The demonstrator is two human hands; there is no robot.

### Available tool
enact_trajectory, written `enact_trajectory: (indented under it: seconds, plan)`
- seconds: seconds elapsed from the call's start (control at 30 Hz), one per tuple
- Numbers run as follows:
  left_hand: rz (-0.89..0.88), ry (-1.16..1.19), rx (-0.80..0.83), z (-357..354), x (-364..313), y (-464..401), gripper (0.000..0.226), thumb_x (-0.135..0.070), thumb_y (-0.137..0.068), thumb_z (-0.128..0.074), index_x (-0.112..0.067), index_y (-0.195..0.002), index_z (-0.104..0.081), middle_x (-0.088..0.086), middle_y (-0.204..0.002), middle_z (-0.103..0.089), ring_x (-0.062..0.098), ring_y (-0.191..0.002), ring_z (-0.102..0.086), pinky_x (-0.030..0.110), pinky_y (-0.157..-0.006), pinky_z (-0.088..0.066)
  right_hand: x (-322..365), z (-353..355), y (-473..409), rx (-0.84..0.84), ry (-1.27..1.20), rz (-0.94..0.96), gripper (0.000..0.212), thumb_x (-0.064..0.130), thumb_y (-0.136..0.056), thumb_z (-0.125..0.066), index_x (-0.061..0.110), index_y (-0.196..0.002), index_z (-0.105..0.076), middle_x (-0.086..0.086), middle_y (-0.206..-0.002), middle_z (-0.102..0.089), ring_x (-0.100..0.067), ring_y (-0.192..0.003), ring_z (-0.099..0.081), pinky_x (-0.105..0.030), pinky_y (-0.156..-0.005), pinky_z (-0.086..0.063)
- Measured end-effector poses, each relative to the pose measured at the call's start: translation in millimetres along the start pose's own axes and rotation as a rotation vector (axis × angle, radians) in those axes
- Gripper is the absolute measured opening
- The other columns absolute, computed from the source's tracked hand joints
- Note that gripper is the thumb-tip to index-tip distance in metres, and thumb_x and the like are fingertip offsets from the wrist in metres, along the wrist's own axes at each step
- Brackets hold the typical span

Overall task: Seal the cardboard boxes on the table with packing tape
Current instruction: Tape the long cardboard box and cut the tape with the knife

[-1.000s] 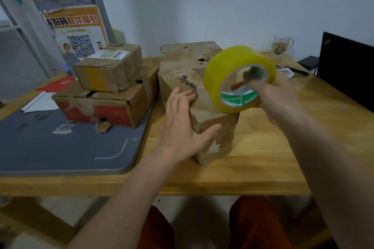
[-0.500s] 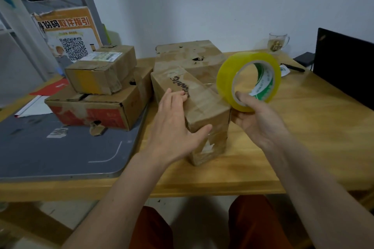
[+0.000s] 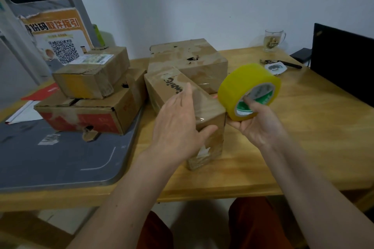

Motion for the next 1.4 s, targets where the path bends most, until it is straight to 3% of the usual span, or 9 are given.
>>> enact_trajectory:
  seconds: [0.3,0.4,0.5,0.6,0.77,0.87,1.07,1.23,1.4]
  plan:
    - [-0.072,-0.065,0.077,3,0,2,0.100,-0.062,-0.088,-0.058,-0.022,-0.159,0.001,0.001,-0.165,-0.017,0.017,-0.150,-0.013,0.033,-0.121,-0.011,-20,13,-8,0.049,-0.044,-0.185,0.042,0.014,-0.082,-0.055,0.007,-0.124,-0.055,-0.014,-0.105,-0.072,-0.025,-0.088,-0.071,-0.044,-0.079,-0.056]
    - [-0.118,-0.227,0.213,7,-10,-3,0.098,-0.068,-0.087,-0.053,-0.031,-0.158,0.004,0.010,-0.164,-0.014,0.026,-0.151,-0.012,0.038,-0.121,-0.015,-24,13,-6,0.053,0.069,-0.211,0.039,0.016,-0.076,-0.058,0.011,-0.115,-0.059,-0.008,-0.092,-0.073,-0.021,-0.077,-0.071,-0.037,-0.068,-0.060]
    - [-0.084,-0.367,0.285,9,-25,-25,0.101,-0.083,-0.079,-0.047,-0.027,-0.157,-0.015,0.016,-0.150,-0.038,0.035,-0.138,-0.035,0.044,-0.106,-0.038,-26,13,-2,0.032,0.123,-0.233,0.025,0.016,-0.084,-0.056,0.013,-0.108,-0.061,-0.006,-0.084,-0.072,-0.019,-0.065,-0.070,-0.030,-0.053,-0.056]
    - [-0.109,-0.346,0.310,5,-34,-36,0.099,-0.085,-0.076,-0.047,-0.025,-0.153,-0.027,0.014,-0.150,-0.034,0.035,-0.140,-0.026,0.051,-0.111,-0.032,-26,17,0,0.036,0.164,-0.245,0.034,0.019,-0.074,-0.063,0.013,-0.107,-0.062,-0.008,-0.087,-0.071,-0.021,-0.068,-0.068,-0.034,-0.059,-0.054]
    - [-0.005,-0.188,0.261,-2,-7,-30,0.092,-0.088,-0.074,-0.043,-0.046,-0.151,-0.018,-0.008,-0.164,-0.011,0.025,-0.150,-0.008,0.072,-0.113,-0.010,-28,7,6,0.114,0.222,-0.234,0.036,0.024,-0.075,-0.065,0.012,-0.109,-0.062,-0.009,-0.090,-0.066,-0.022,-0.072,-0.057,-0.036,-0.064,-0.037]
    - [0.111,-0.080,0.243,3,11,-20,0.098,-0.098,-0.057,-0.032,-0.058,-0.144,-0.015,-0.013,-0.164,-0.004,0.026,-0.151,-0.004,0.074,-0.111,-0.014,-32,-3,10,0.091,0.293,-0.224,0.039,0.029,-0.084,-0.062,0.014,-0.120,-0.064,-0.012,-0.107,-0.070,-0.026,-0.087,-0.065,-0.037,-0.066,-0.048]
    - [0.180,0.182,0.019,15,34,4,0.093,-0.097,-0.045,-0.046,-0.054,-0.128,-0.039,-0.014,-0.160,-0.014,0.016,-0.146,-0.012,0.058,-0.106,-0.037,-47,-35,21,0.128,0.426,-0.148,0.027,0.045,-0.071,-0.073,0.032,-0.093,-0.078,0.000,-0.104,-0.074,-0.015,-0.095,-0.070,-0.037,-0.077,-0.056]
    - [0.203,0.490,-0.103,-1,38,21,0.071,-0.087,-0.052,-0.058,-0.058,-0.113,-0.036,-0.017,-0.156,-0.020,0.007,-0.141,-0.016,0.044,-0.111,-0.031,-24,-47,19,-0.092,0.684,-0.004,0.052,0.049,-0.076,-0.074,0.029,-0.122,-0.059,0.008,-0.124,-0.061,-0.012,-0.112,-0.055,-0.031,-0.082,-0.042]
    - [0.076,0.560,-0.261,-13,47,27,0.087,-0.068,-0.062,-0.074,-0.040,-0.136,-0.038,-0.007,-0.153,-0.037,0.013,-0.146,-0.027,0.045,-0.116,-0.033,-20,-67,24,0.023,0.921,0.125,0.006,0.040,-0.087,-0.067,0.043,-0.085,-0.062,0.028,-0.089,-0.066,0.004,-0.087,-0.059,-0.024,-0.069,-0.047]
Point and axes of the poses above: each hand's wrist, its own y-axis away from the middle knuckle, its own z-axis out of the back of the hand, x = y × z, the point moved 3 cm from there along -y, towards the middle knuckle
